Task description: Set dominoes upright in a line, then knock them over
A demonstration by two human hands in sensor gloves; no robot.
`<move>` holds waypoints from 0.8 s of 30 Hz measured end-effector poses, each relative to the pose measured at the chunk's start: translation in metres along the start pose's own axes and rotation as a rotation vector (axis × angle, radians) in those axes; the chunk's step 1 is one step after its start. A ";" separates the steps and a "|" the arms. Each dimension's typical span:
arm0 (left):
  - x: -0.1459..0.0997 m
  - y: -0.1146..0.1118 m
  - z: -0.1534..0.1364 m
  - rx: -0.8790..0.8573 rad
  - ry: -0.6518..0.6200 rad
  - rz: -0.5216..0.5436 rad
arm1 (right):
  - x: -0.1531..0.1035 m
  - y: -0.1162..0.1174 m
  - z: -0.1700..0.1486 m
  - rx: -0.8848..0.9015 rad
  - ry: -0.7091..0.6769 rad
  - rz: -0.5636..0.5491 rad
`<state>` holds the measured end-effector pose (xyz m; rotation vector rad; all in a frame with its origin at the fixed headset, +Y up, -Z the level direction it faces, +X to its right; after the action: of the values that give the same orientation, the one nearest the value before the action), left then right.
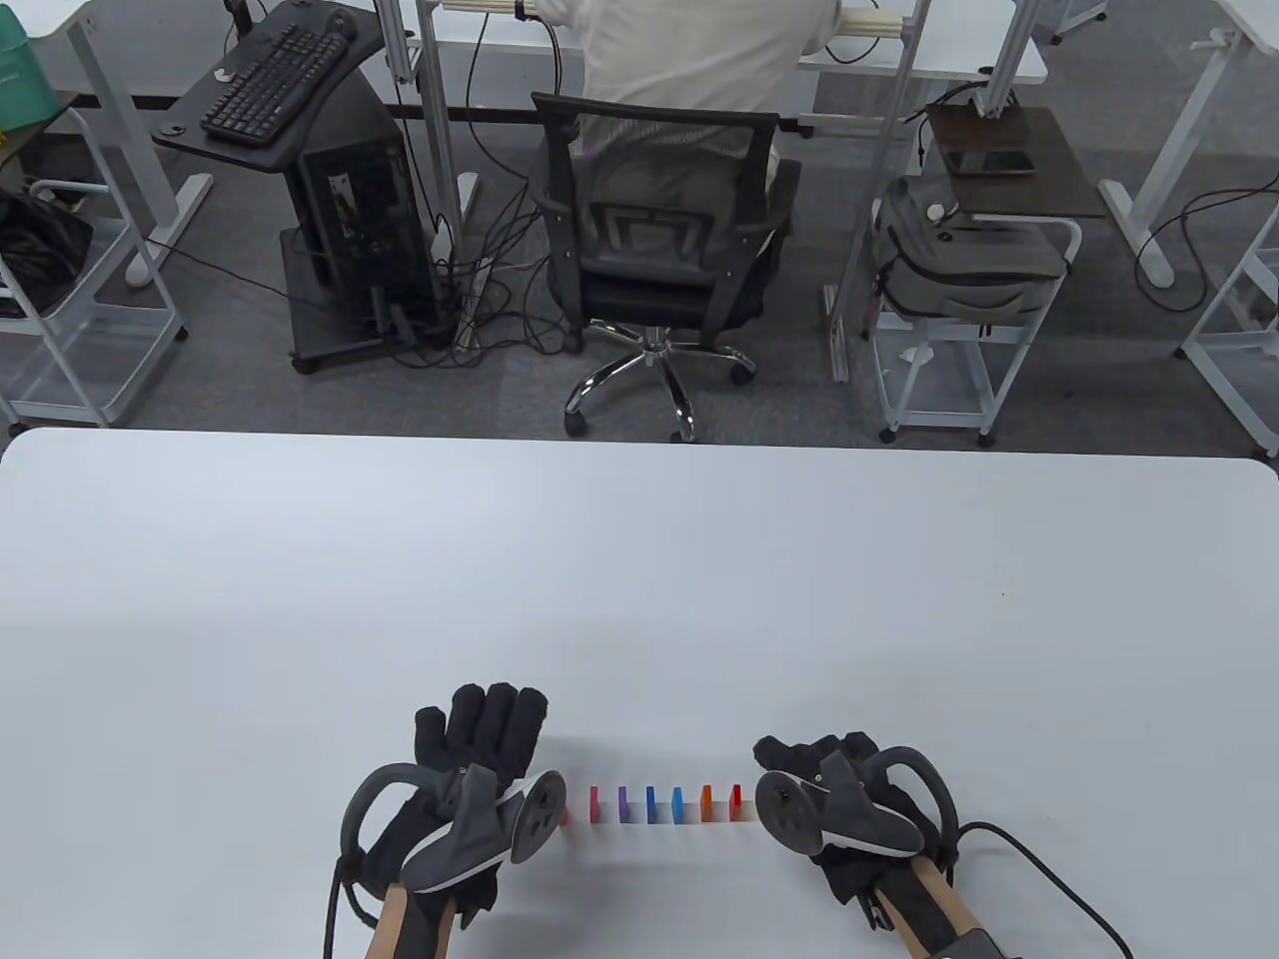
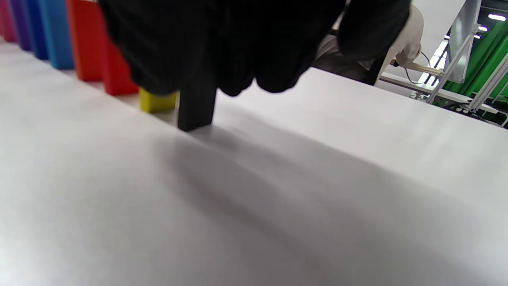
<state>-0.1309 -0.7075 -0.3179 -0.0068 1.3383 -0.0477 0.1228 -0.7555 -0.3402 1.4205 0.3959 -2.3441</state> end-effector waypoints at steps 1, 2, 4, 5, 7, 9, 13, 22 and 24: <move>0.000 0.000 0.000 0.000 0.000 0.000 | 0.000 0.000 0.000 -0.001 -0.001 0.004; 0.000 0.000 0.000 -0.001 0.000 0.000 | 0.000 0.000 0.000 -0.002 -0.001 0.006; 0.000 0.000 0.001 -0.002 -0.001 0.001 | -0.001 -0.001 -0.003 0.004 0.004 0.018; 0.000 0.000 0.001 -0.001 -0.002 0.001 | -0.002 -0.002 -0.004 0.010 0.004 0.027; 0.000 0.001 0.001 0.000 -0.004 0.004 | -0.005 -0.005 -0.011 0.031 0.010 0.069; 0.000 0.001 0.002 -0.001 -0.006 0.006 | -0.010 -0.007 -0.017 0.045 0.010 0.103; 0.001 0.000 0.002 -0.004 -0.006 0.003 | -0.019 -0.011 -0.023 -0.013 0.024 0.165; 0.003 -0.006 0.003 0.010 -0.003 -0.018 | -0.018 -0.006 -0.014 -0.176 0.033 0.259; 0.004 -0.009 0.002 0.006 0.003 -0.028 | -0.011 -0.010 -0.003 -0.139 -0.017 0.255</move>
<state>-0.1280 -0.7166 -0.3212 -0.0199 1.3409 -0.0751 0.1253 -0.7440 -0.3308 1.3032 0.3432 -2.0821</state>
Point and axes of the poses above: the tracker on the back of each hand, its own z axis roughly to the thumb side, its own x axis roughly from the wrist to the fingertips, y = z × x, the point moved 5 cm from there along x, roughly from the wrist to the fingertips, and after that the axes turned 15 degrees about -x, right-handed, at the moved point
